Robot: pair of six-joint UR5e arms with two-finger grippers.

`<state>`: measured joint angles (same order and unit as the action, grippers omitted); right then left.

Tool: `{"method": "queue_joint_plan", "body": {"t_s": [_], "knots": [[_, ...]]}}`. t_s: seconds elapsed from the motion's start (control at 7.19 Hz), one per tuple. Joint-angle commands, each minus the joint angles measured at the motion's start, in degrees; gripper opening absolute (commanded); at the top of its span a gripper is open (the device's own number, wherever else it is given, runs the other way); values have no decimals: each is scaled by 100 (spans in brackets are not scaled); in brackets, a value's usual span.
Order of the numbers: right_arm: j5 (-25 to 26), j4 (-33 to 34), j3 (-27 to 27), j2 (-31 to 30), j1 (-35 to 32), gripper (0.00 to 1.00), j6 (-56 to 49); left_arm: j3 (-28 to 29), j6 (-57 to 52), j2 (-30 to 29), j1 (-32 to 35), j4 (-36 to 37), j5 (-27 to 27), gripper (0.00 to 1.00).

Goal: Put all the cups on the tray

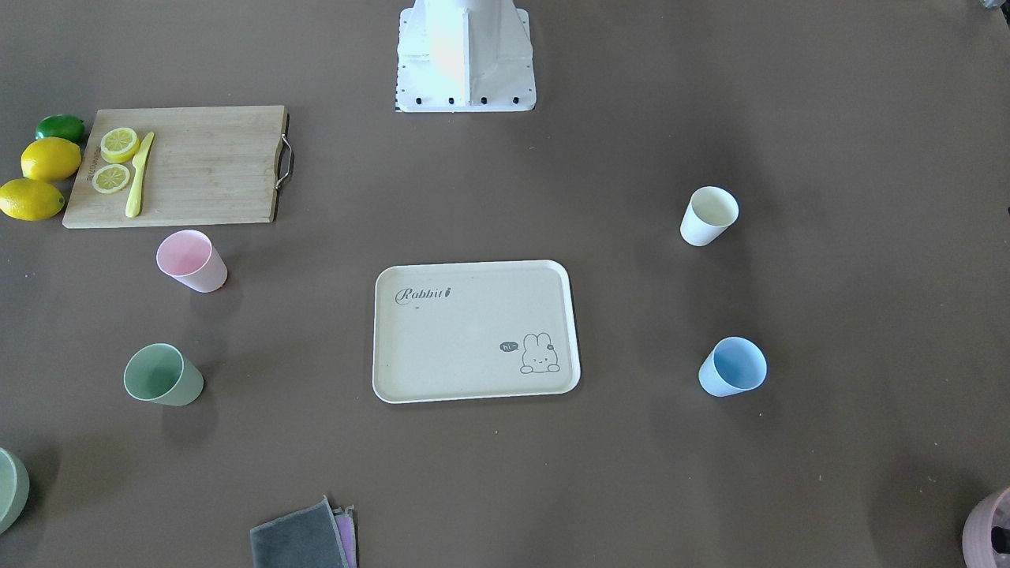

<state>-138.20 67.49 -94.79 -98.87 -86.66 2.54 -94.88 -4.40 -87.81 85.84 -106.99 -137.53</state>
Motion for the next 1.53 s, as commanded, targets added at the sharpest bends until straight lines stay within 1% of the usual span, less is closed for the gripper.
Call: {"method": "queue_joint_plan", "body": {"t_s": [0.0, 0.28, 0.42, 0.56, 0.7, 0.83, 0.97, 1.11, 1.25, 1.39], "knots": [[-14, 1, -4, -36, 0, 100, 27, -4, -17, -17, -15, 3, -29, 98], [-58, 1, -31, -27, 0, 100, 27, -39, -26, -130, -33, -6, -46, 98], [-197, 1, -48, -27, 0, 100, 27, -39, -17, -175, -41, 3, -37, 98], [-416, -8, -57, -27, 0, 100, 27, -39, -17, -193, -50, -6, -46, 98], [-819, -25, -57, -27, 0, 100, 53, -39, -8, -184, -50, 29, -64, 98], [-997, -208, -57, -27, 0, 100, 62, -13, 523, -184, -111, -14, -246, 98], [-1007, -636, -31, 34, 78, 100, 88, -187, 1120, -201, -381, -197, -196, 98], [-999, -919, -74, 87, 392, 100, 367, -258, 1482, -158, -680, -643, -170, 98], [-851, -1244, -231, 183, 796, 100, 1466, -268, 1912, -158, -979, -1030, -126, 98], [-431, -1726, -250, 184, 1296, 100, 2226, -346, 2787, -192, -1339, -1434, 292, 98]]}}
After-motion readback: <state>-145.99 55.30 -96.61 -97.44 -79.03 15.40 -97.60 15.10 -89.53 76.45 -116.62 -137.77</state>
